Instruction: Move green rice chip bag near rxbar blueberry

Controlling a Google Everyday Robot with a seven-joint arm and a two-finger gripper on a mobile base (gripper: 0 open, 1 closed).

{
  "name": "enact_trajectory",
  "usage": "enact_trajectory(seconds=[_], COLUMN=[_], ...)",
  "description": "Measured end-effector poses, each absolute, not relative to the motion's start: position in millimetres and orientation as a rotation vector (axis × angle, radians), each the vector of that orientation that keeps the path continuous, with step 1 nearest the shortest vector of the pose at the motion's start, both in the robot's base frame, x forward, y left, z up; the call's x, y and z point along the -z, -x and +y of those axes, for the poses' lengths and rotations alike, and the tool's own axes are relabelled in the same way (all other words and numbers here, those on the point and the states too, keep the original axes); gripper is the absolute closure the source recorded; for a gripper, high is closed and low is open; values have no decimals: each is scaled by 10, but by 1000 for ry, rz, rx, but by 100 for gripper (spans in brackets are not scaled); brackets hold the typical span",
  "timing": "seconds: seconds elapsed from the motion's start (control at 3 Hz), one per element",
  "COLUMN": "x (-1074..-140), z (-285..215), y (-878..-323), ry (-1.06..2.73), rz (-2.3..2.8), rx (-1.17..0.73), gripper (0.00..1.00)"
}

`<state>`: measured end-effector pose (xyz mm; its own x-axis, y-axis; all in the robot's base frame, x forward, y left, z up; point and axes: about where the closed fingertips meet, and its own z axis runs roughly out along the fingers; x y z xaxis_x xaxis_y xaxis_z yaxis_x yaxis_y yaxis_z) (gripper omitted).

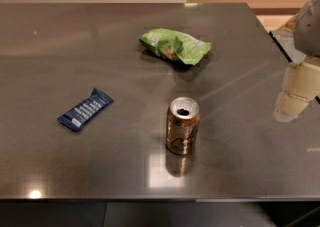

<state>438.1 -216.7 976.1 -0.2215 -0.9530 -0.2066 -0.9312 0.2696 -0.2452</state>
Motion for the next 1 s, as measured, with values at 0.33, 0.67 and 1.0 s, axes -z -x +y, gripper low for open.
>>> enact_trajectory(seconds=[0.33, 0.67, 1.0], x=[-9761, -9737, -9698], z=[-2167, -2161, -2092], y=[-4381, -4508, -4787], ry=[1725, 1714, 1680], rz=[2232, 2283, 2309], rx=[98, 64, 19], gripper=[0, 0, 0])
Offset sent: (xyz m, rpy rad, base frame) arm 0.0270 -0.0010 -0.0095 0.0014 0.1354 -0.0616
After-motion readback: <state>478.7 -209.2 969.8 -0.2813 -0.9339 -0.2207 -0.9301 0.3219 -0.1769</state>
